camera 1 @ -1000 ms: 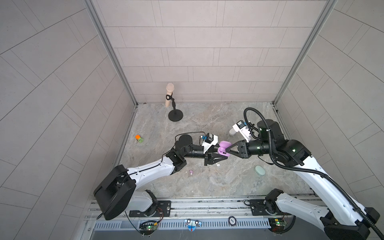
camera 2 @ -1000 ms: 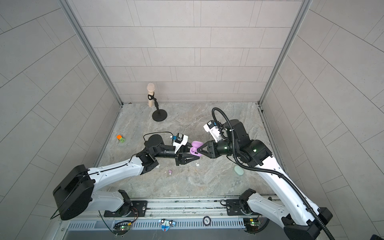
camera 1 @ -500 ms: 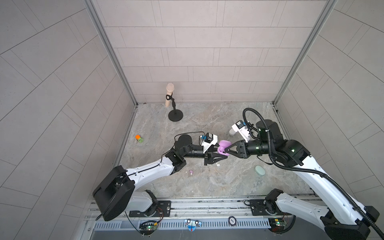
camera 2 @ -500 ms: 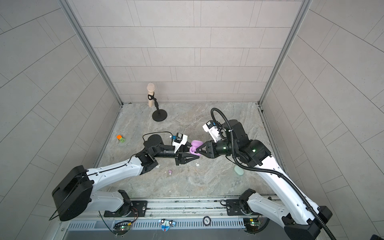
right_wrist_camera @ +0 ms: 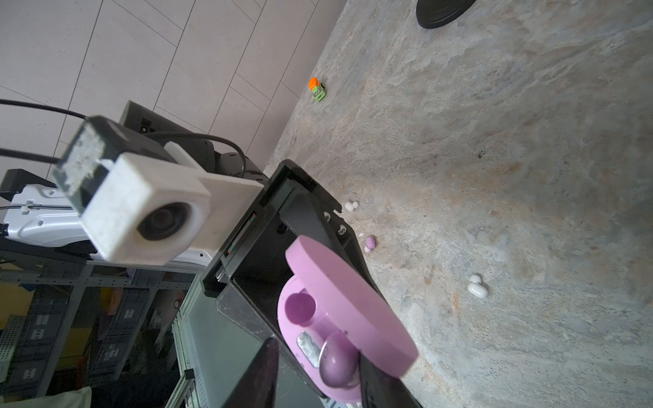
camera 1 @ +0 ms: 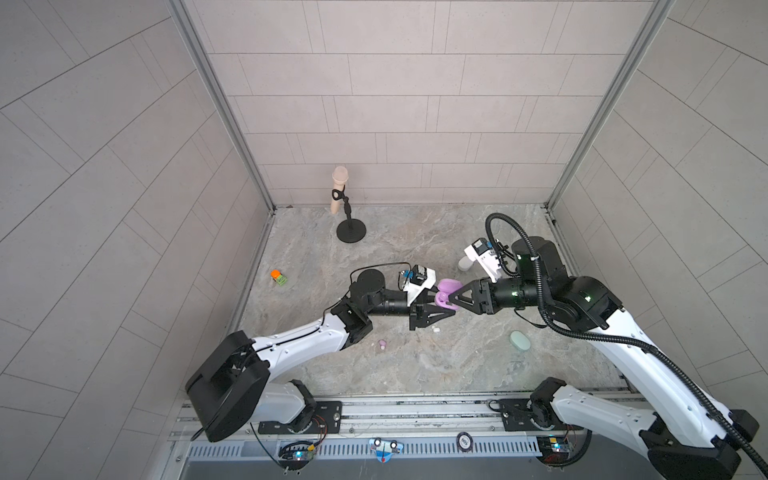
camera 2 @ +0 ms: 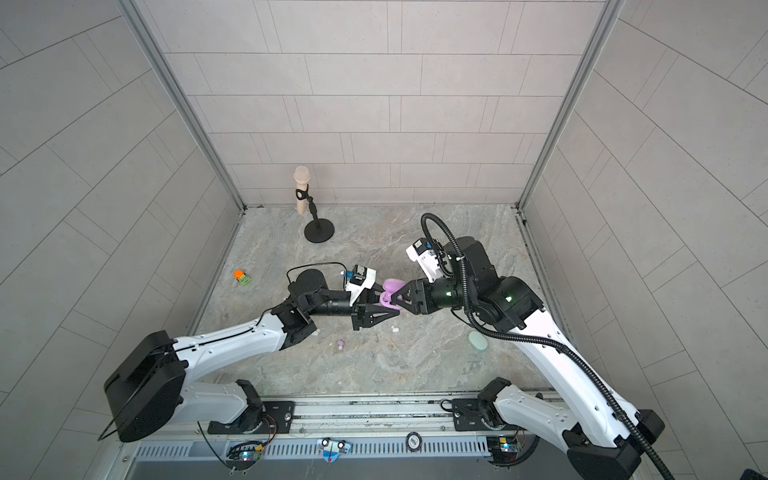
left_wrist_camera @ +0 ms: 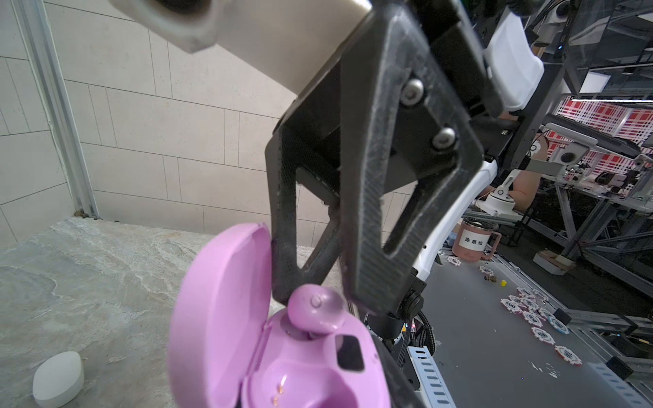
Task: Insert the wireless bluetooth earbuds into the charging case
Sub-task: 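Press the pink earbud into the case slot with the right gripper, then open the right gripper and withdraw it while the left gripper raises the case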
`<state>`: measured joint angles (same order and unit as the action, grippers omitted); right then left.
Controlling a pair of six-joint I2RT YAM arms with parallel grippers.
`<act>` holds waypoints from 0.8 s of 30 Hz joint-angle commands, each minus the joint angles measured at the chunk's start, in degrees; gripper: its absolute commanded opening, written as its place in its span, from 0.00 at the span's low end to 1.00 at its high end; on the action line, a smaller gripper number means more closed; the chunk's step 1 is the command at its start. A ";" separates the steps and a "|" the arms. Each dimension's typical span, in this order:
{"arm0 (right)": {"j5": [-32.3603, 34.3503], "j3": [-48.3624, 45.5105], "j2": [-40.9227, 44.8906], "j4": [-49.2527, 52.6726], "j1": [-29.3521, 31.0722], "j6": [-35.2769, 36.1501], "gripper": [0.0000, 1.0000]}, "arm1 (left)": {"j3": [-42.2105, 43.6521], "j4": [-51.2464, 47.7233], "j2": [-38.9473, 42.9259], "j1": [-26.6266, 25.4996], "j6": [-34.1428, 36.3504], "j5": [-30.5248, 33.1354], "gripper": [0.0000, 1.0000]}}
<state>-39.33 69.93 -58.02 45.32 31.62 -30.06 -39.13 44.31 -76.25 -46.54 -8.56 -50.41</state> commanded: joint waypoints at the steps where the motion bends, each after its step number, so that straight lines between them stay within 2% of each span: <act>1: 3.03 1.65 -0.43 1.09 0.23 1.06 0.44 | 0.70 3.51 1.72 -0.88 0.47 -1.89 0.18; 7: 3.10 3.57 -0.81 2.13 1.37 1.31 0.53 | 1.41 3.00 1.97 -0.92 0.80 -0.66 0.17; 13: 4.36 6.37 -0.80 4.91 4.16 1.97 0.61 | 4.31 2.65 3.44 0.25 1.40 3.97 0.17; 19: 7.45 7.06 0.65 8.24 7.50 2.29 0.70 | 9.24 2.07 7.77 5.12 -0.58 10.01 0.17; 24: 10.77 0.72 3.37 6.18 8.59 0.83 0.73 | 11.65 -5.52 14.69 9.81 0.65 14.97 0.17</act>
<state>-31.70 73.45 -56.23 51.11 39.57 -28.84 -28.40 41.36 -65.12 -38.54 -8.51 -39.20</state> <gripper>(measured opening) 0.732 0.439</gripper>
